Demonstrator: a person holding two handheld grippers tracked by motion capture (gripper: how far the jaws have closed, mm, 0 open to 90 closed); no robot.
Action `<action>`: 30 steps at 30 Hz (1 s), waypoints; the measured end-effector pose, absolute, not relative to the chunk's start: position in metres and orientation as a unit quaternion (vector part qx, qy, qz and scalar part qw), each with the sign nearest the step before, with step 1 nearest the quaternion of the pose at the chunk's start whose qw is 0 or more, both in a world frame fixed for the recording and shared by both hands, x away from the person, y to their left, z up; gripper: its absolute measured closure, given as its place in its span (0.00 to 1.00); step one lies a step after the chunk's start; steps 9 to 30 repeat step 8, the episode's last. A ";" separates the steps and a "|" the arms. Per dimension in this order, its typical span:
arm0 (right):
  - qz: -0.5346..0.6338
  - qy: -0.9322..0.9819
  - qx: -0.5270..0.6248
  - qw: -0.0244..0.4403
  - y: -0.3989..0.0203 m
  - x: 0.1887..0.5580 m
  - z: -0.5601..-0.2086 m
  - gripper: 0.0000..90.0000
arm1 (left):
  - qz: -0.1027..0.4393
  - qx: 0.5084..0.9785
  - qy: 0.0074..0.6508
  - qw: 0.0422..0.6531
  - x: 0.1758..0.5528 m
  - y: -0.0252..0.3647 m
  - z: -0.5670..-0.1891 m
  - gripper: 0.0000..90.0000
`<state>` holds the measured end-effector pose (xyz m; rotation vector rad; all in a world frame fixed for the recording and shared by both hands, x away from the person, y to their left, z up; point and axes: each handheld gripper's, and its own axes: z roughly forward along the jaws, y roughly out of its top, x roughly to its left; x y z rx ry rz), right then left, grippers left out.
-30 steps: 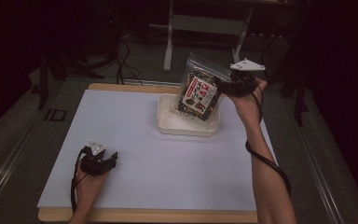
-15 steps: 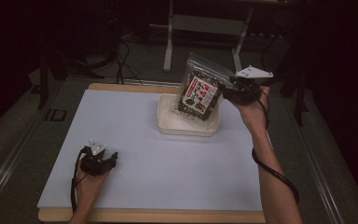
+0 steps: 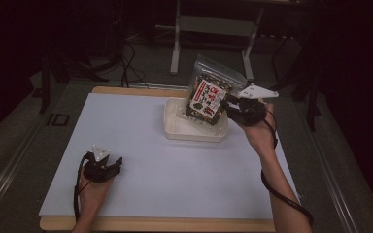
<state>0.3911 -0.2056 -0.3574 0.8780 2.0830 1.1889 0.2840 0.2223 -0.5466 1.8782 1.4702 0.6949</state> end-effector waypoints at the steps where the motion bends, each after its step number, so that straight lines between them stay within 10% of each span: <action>1: 0.446 0.782 0.328 0.286 -0.205 0.388 -0.359 0.71 | 0.265 0.715 0.560 0.323 0.284 0.222 -0.547 0.52; 30: 0.442 0.793 0.331 0.258 -0.208 0.370 -0.383 0.75 | 0.267 0.710 0.563 0.327 0.284 0.223 -0.546 0.52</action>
